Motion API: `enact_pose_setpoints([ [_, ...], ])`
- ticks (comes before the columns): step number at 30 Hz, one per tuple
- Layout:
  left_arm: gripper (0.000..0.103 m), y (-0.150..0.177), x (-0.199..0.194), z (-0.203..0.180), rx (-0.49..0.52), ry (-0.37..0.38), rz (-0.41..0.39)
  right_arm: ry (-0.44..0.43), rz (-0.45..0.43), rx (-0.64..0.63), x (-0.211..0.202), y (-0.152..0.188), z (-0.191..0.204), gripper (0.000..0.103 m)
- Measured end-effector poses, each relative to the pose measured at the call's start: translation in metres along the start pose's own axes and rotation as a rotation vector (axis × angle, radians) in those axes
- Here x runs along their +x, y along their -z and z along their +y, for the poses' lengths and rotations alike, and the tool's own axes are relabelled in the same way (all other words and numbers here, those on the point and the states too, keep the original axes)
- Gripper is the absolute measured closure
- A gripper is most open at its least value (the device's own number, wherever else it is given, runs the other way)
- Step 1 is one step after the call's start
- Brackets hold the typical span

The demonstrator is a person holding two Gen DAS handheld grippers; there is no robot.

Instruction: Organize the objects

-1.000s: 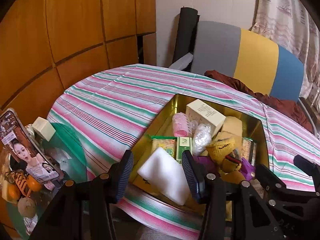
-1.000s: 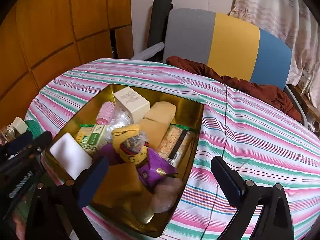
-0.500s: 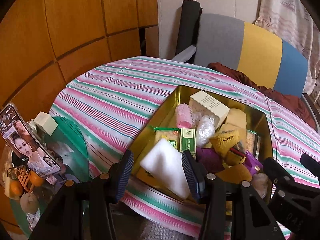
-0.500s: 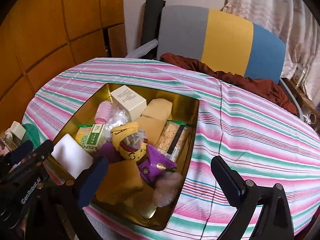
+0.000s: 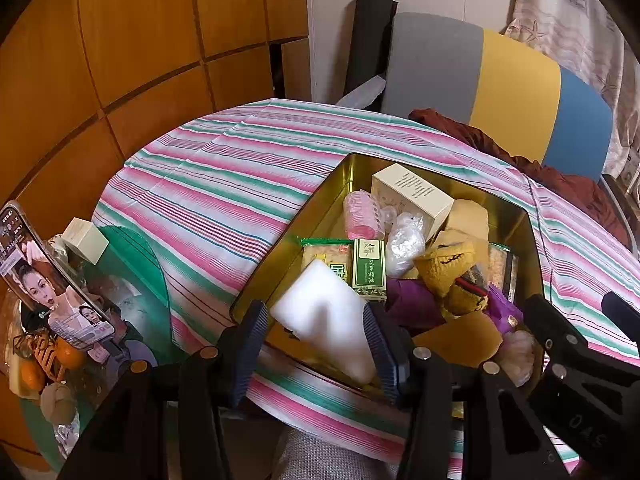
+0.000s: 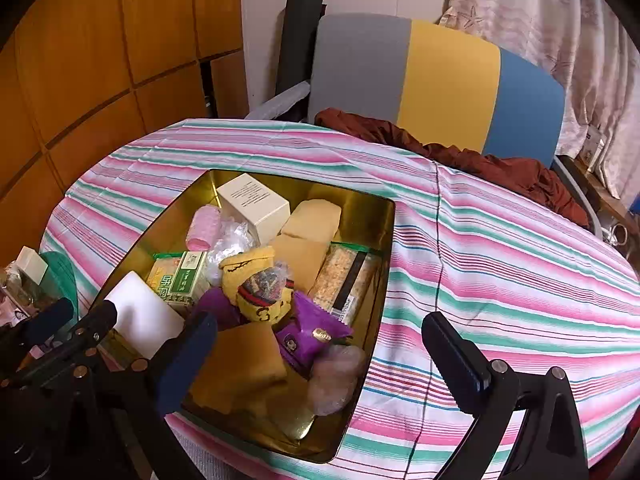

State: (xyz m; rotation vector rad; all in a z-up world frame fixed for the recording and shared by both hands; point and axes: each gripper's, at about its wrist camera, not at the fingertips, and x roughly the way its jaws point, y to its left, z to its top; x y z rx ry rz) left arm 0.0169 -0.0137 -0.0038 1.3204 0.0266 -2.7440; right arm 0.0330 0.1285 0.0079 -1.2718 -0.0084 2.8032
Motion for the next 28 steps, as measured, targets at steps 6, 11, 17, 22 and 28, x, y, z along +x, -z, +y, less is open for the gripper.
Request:
enact_pose_setpoints([
  [6, 0.052, -0.0019, -0.0007, 0.0009, 0.000, 0.009, 0.001, 0.016, 0.002, 0.019, 0.0022, -0.0010, -0.0047, 0.000],
  [11, 0.052, -0.0020, -0.0036, -0.0002, 0.006, 0.011, -0.005, 0.063, 0.002, -0.001, 0.0060, -0.0010, -0.0038, 0.000],
  [17, 0.052, -0.0020, -0.0042, -0.0007, 0.011, 0.007, -0.006, 0.079, 0.002, -0.010, 0.0090, -0.0004, -0.0023, 0.000],
  [22, 0.052, -0.0019, -0.0034, 0.0008, 0.003, 0.007, -0.002, 0.085, -0.004, -0.005, 0.0078, -0.0013, -0.0040, 0.000],
  [28, 0.052, -0.0015, -0.0018, 0.0003, 0.007, -0.008, -0.011, 0.081, 0.000, -0.012, 0.0086, 0.0004, -0.0021, 0.000],
])
